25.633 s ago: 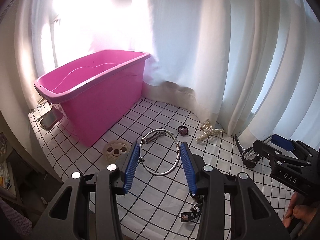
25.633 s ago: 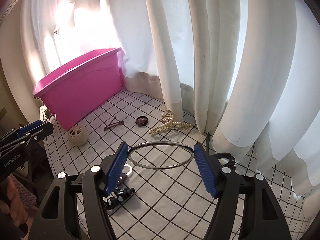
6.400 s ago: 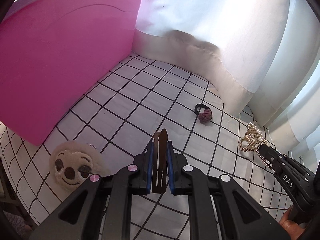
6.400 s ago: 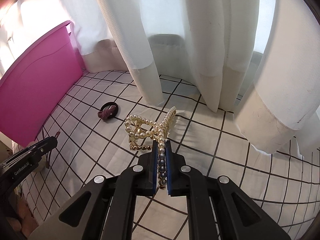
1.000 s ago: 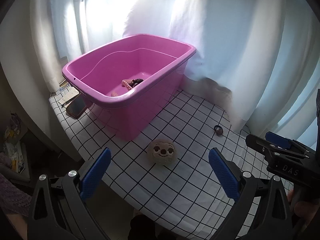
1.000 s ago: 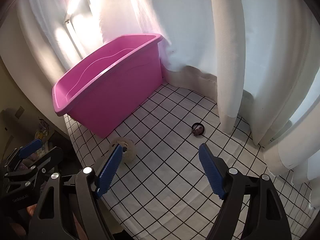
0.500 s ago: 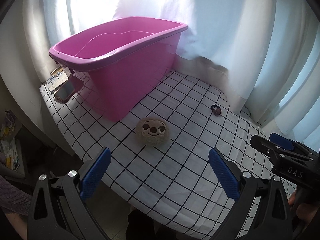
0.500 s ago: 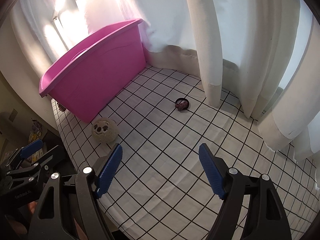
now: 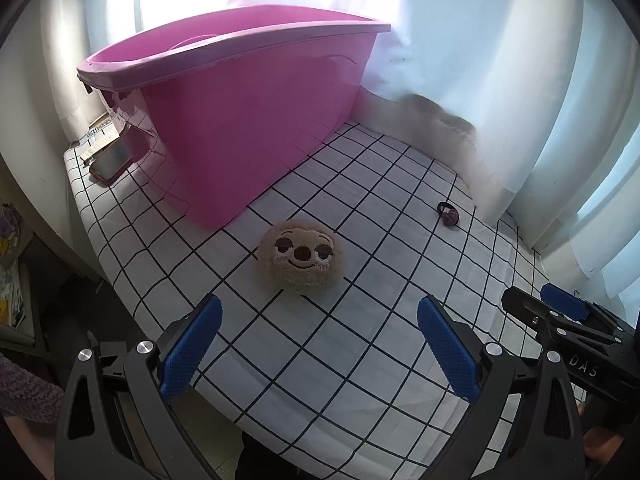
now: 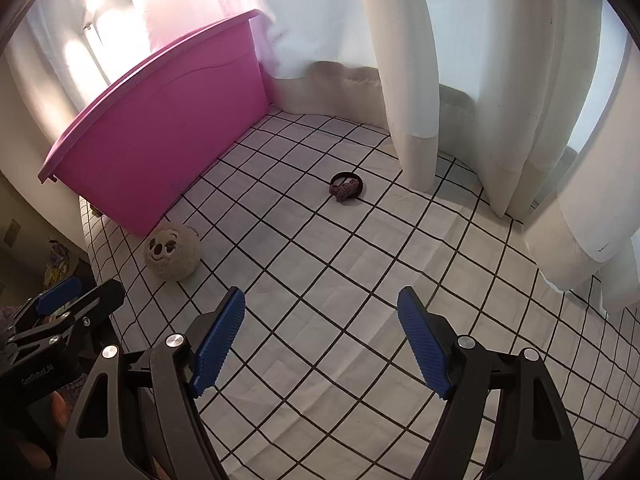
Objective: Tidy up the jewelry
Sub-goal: 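Move the left tool to the sloth plush while the right tool approaches the hair tie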
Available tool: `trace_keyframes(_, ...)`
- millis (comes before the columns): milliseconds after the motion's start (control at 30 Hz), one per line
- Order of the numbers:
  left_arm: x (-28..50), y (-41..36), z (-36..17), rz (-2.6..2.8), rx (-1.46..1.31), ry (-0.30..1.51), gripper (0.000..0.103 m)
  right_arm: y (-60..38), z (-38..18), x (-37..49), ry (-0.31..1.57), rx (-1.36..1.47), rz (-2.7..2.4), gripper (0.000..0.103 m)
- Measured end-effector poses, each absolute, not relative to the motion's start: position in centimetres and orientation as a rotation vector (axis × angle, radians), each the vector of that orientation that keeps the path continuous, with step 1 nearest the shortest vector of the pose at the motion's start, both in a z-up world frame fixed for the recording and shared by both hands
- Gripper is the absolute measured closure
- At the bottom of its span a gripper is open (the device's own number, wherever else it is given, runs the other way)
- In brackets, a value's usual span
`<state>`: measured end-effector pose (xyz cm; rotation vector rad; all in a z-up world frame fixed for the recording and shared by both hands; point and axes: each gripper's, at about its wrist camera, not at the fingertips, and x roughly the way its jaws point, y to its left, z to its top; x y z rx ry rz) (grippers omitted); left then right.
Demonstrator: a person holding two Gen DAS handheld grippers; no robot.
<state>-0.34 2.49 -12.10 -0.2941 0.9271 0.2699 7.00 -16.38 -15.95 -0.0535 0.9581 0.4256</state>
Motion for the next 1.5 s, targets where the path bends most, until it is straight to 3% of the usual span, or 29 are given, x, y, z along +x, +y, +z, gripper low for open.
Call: trace_keyframes(1500,6.5,5.9,-18.0,0.281,-0.31,0.967,0.007,-12.9,-22.7,17.0,0.997,-0.069,0.369,0.028)
